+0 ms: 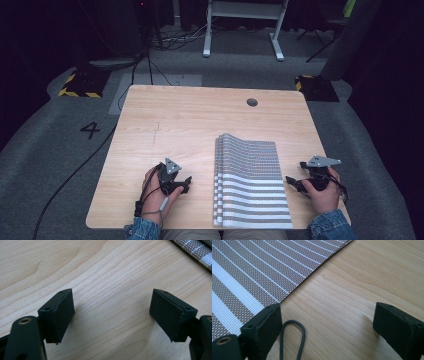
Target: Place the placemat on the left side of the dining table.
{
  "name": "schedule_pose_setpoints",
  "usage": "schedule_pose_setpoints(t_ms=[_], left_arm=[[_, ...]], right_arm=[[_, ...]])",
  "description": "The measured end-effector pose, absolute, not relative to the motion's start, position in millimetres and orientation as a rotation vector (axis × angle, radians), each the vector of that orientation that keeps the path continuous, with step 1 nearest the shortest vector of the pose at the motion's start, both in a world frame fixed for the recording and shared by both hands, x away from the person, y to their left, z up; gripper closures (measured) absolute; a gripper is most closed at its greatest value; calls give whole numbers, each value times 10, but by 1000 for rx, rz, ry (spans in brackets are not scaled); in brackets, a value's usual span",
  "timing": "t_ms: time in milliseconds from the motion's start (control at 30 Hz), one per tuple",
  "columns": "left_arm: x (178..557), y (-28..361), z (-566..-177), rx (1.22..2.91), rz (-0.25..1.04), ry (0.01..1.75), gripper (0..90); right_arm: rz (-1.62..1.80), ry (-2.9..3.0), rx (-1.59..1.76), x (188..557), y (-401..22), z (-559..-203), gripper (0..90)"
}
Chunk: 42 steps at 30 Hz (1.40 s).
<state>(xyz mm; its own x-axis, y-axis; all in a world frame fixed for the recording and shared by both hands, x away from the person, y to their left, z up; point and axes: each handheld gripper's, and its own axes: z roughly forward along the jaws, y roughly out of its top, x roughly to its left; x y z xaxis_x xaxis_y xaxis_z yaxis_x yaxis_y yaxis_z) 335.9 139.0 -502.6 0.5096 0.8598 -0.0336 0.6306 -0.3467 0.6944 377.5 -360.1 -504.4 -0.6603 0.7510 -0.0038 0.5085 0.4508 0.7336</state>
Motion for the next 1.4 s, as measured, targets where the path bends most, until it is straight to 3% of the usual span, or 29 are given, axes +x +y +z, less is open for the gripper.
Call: schedule_pose_setpoints(t_ms=[533,700,900,1100,1400], left_arm=[[3354,1391,-5025,2094,446,1215,202],[3331,1432,-5016,2079,447,1206,329],[3323,1412,-4888,2072,394,1193,352],[3304,1164,-4609,2057,310,1093,359],[3220,660,-4503,2076,179,907,366]], right_arm=[[1034,2384,1068,3772,-3605,-5042,89],[1034,2383,1066,3773,-3606,-5042,89],[1034,2383,1065,3773,-3606,-5043,89],[1034,2383,1068,3772,-3604,-5042,89],[1033,2383,1067,3772,-3604,-5042,89]])
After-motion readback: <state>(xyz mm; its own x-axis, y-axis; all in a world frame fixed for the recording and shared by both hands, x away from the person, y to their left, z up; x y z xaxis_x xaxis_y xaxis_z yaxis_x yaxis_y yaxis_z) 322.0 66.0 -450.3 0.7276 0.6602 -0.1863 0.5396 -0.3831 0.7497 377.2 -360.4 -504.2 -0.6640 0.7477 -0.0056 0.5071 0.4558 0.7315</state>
